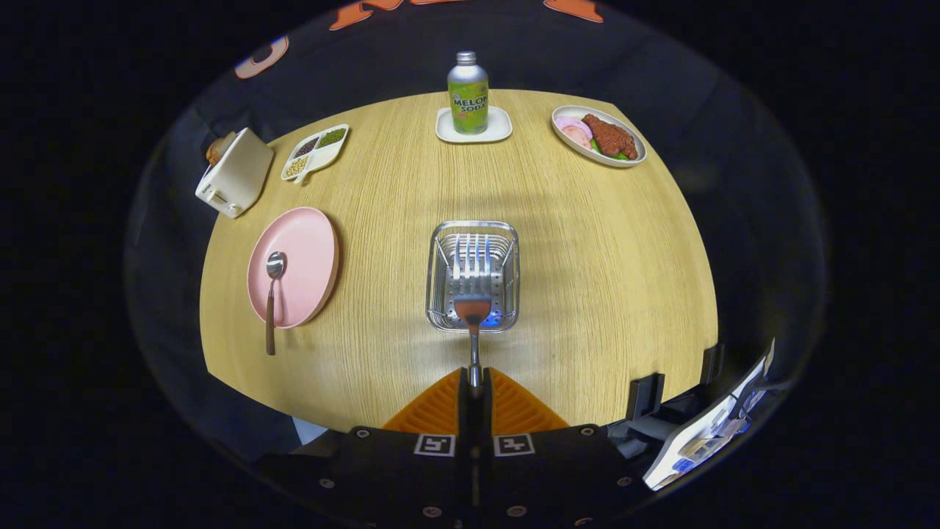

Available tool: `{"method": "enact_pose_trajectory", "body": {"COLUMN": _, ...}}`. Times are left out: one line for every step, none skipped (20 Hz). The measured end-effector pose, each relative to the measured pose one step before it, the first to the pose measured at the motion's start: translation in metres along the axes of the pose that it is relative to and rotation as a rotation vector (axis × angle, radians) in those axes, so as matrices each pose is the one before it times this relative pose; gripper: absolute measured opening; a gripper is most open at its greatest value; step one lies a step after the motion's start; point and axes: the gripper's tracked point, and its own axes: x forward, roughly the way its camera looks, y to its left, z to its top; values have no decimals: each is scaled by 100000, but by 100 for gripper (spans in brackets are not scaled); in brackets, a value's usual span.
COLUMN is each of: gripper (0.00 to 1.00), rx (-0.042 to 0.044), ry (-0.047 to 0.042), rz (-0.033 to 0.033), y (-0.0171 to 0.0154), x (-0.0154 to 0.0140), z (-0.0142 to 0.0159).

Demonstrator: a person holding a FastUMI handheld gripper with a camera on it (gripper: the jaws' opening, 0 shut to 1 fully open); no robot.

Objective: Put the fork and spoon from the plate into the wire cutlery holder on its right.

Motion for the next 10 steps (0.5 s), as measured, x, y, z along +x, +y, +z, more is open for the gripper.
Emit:
{"method": "enact_pose_trajectory", "body": {"gripper": 5, "rx": -936, "ry": 551, "rz": -587, "y": -148, "x": 205, "z": 166}}
{"method": "enact_pose_trajectory", "body": {"gripper": 5, "rx": -169, "ry": 727, "rz": -278, "y": -78, "x": 158, "z": 86}}
{"method": "enact_pose_trajectory", "body": {"gripper": 5, "rx": 52, "ry": 341, "rz": 503, "y": 102, "x": 104, "z": 312}}
{"method": "enact_pose_trajectory", "body": {"gripper": 5, "rx": -16, "ry": 270, "rz": 33, "y": 11, "x": 177, "z": 149}}
{"method": "enact_pose_trajectory", "body": {"gripper": 6, "rx": -434, "ry": 305, "rz": -555, "y": -120, "x": 134, "z": 245}}
{"method": "enact_pose_trajectory", "body": {"gripper": 6, "rx": -311, "ry": 152, "rz": -475, "y": -50, "x": 7, "z": 127}}
{"method": "enact_pose_trajectory", "body": {"gripper": 6, "rx": -43, "ry": 40, "rz": -296, "y": -170, "x": 52, "z": 224}}
{"method": "enact_pose_trajectory", "body": {"gripper": 6, "rx": 185, "ry": 180, "rz": 139, "y": -21, "x": 138, "z": 178}}
{"method": "enact_pose_trajectory", "body": {"gripper": 7, "rx": 378, "ry": 408, "rz": 301, "y": 24, "x": 38, "z": 194}}
{"method": "enact_pose_trajectory", "body": {"gripper": 8, "rx": 427, "ry": -199, "rz": 33, "y": -119, "x": 146, "z": 160}}
